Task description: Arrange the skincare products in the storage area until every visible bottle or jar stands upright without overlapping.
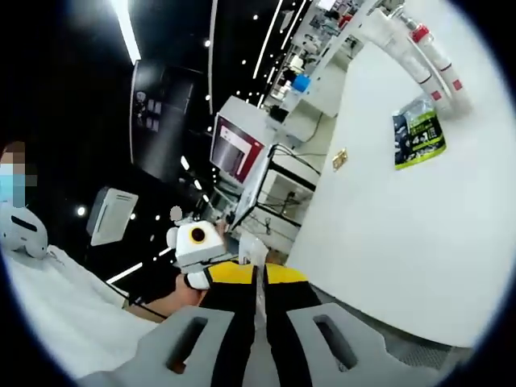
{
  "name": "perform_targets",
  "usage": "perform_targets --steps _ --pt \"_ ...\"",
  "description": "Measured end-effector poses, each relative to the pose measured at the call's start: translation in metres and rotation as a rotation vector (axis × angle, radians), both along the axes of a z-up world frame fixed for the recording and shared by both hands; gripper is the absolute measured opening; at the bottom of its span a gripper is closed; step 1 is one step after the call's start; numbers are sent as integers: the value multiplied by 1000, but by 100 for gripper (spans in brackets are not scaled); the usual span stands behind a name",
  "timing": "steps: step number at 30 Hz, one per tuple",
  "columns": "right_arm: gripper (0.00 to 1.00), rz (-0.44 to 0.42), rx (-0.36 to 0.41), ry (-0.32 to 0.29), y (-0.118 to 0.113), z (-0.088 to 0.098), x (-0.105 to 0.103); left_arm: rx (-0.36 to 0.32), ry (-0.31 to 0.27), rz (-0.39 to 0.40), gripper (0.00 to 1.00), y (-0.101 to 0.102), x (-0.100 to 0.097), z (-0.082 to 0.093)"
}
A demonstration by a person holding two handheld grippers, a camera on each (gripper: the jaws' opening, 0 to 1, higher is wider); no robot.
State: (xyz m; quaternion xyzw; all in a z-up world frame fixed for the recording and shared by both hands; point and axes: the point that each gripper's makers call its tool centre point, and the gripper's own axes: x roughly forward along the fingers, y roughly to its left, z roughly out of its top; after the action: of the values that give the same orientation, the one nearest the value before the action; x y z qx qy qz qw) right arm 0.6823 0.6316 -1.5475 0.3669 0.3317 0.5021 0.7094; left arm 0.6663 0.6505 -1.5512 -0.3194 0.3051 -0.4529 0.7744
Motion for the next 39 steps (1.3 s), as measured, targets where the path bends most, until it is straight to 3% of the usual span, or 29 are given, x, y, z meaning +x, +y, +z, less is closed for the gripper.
perform_targets --steps 5,9,12,20,26,30,34,39 --pt "15 49 -45 -41 10 -5 -9 -13 13 -12 1 -2 -1 0" --pt "7 78 -57 -54 12 -6 -14 -21 4 -33 1 -4 -5 2" --pt "4 82 -23 -28 11 -2 -14 -34 14 -31 1 -4 -5 3" --pt "3 76 10 -12 7 3 -12 -58 25 -35 0 -5 -5 6" --pt "1 74 -9 -20 5 2 -13 -40 25 -45 0 -6 -7 3" --pt "0 77 58 38 4 9 -13 -62 18 -50 0 -6 -7 6" --pt "0 81 72 25 3 12 -13 -85 5 -61 0 -7 -8 10" --pt "0 97 111 56 3 16 -15 -124 27 -76 1 -8 -9 14"
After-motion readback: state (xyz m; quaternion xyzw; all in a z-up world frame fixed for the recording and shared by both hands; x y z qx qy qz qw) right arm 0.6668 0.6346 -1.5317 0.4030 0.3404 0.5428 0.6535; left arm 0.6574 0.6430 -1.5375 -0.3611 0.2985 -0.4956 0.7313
